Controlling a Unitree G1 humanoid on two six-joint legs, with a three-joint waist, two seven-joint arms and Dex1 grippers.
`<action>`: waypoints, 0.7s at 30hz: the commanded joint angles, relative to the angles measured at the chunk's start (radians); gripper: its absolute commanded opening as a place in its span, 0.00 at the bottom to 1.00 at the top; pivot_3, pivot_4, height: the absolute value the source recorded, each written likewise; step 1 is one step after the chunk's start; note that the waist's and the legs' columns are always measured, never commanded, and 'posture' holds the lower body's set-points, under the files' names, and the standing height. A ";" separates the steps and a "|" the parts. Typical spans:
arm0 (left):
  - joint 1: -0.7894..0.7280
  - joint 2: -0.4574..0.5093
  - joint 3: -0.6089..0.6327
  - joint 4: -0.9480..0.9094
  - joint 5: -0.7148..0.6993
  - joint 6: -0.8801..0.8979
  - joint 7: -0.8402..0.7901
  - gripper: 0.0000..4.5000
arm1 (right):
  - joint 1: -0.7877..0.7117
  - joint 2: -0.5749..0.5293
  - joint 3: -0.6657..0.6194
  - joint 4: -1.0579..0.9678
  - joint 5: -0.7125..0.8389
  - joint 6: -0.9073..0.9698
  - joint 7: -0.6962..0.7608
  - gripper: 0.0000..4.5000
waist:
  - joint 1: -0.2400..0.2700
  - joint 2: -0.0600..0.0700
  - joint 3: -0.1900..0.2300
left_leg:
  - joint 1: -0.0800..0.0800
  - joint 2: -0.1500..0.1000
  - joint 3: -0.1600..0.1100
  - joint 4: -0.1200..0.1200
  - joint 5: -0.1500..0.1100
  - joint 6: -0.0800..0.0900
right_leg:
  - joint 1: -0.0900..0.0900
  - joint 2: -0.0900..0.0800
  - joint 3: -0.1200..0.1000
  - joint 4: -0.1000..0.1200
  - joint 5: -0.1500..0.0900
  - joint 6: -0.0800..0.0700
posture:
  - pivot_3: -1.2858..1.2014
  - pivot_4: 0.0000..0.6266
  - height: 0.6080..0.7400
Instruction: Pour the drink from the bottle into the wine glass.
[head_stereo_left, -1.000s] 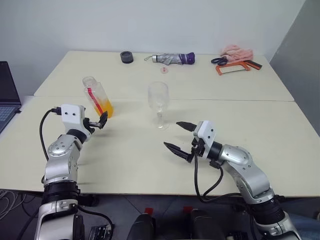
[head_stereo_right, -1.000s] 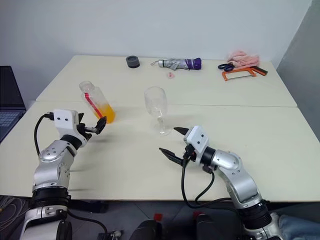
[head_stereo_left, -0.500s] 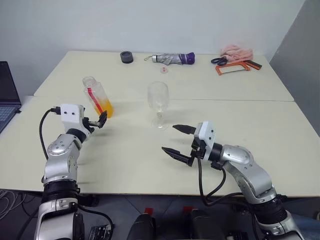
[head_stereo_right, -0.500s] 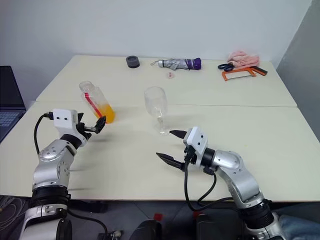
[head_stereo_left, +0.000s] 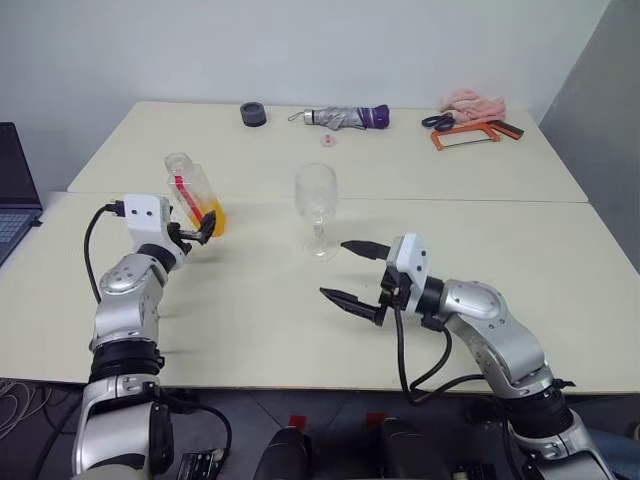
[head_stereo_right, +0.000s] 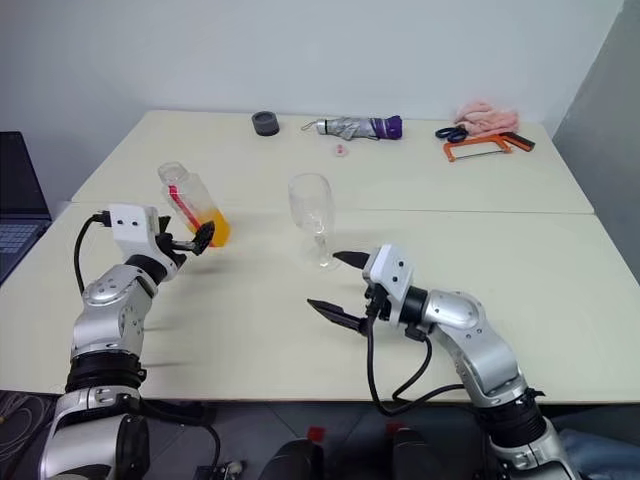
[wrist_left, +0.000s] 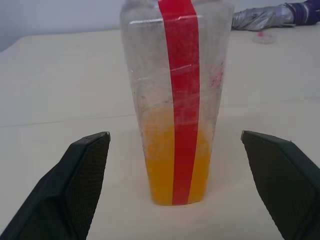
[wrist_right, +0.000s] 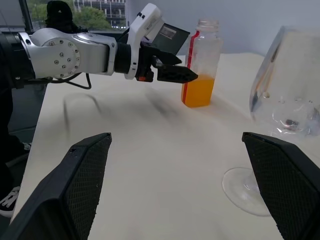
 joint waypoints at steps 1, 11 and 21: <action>-0.057 0.026 -0.004 0.027 0.010 -0.031 -0.013 1.00 | -0.029 0.014 -0.003 -0.013 0.003 -0.009 -0.007 0.99 | 0.000 0.000 0.000 | 0.000 0.000 0.000 0.000 0.000 0.000 | 0.000 0.000 0.000 0.000 0.000 0.000 | 0.52 0.24 1.00; -0.161 0.043 -0.019 0.168 0.026 -0.089 -0.037 1.00 | -0.053 0.038 0.007 0.011 -0.010 -0.017 -0.009 0.99 | 0.000 0.000 0.000 | -0.001 -0.001 0.000 0.000 0.000 0.000 | -0.001 0.000 0.000 0.000 0.000 0.000 | 0.52 0.24 1.00; -0.179 0.039 -0.014 0.200 0.017 -0.119 -0.059 0.38 | -0.061 0.047 0.008 0.015 -0.016 -0.021 -0.013 1.00 | -0.001 0.000 0.000 | -0.002 0.000 -0.001 0.001 0.000 0.000 | -0.001 0.000 -0.001 0.000 0.000 0.000 | 0.52 0.24 1.00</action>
